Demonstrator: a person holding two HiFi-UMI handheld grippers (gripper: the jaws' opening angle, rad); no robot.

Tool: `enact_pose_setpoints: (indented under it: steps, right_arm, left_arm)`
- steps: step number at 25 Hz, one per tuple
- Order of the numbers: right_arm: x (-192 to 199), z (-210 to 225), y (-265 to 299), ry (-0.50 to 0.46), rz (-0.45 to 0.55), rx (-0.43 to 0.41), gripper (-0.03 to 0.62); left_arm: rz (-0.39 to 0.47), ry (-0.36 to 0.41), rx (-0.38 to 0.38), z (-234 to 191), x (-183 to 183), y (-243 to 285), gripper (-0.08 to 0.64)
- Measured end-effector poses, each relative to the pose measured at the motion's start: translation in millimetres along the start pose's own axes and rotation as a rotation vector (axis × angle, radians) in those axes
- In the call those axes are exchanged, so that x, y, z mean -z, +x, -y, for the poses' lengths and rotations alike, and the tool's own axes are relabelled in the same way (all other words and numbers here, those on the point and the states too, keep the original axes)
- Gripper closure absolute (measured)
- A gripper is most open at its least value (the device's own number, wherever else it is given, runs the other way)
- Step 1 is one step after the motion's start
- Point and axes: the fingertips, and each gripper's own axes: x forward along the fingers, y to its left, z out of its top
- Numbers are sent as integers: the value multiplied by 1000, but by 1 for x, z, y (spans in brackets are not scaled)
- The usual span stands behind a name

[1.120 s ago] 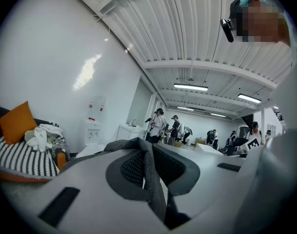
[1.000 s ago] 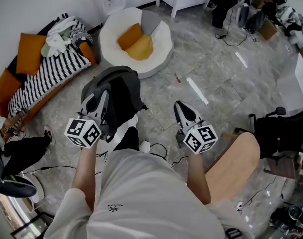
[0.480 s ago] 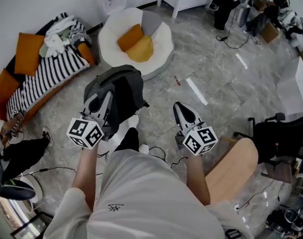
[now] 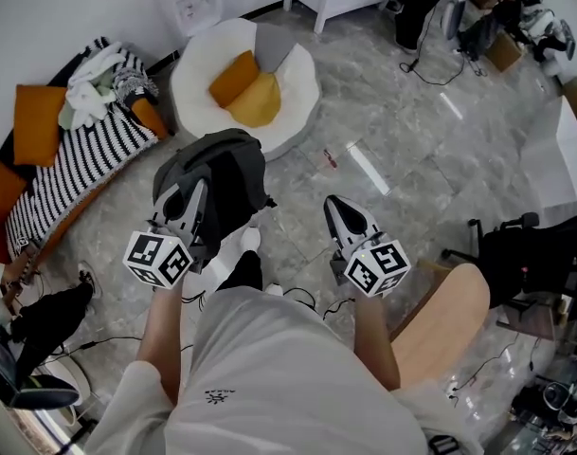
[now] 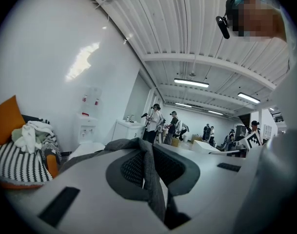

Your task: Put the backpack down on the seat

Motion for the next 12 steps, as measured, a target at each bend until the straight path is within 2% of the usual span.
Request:
enact_pose_setpoints:
  steps: [12]
  right_arm:
    - [-26,24,92,-19,-34,46,569]
  left_arm:
    - [-26,-30,37,-69,-21,72,517]
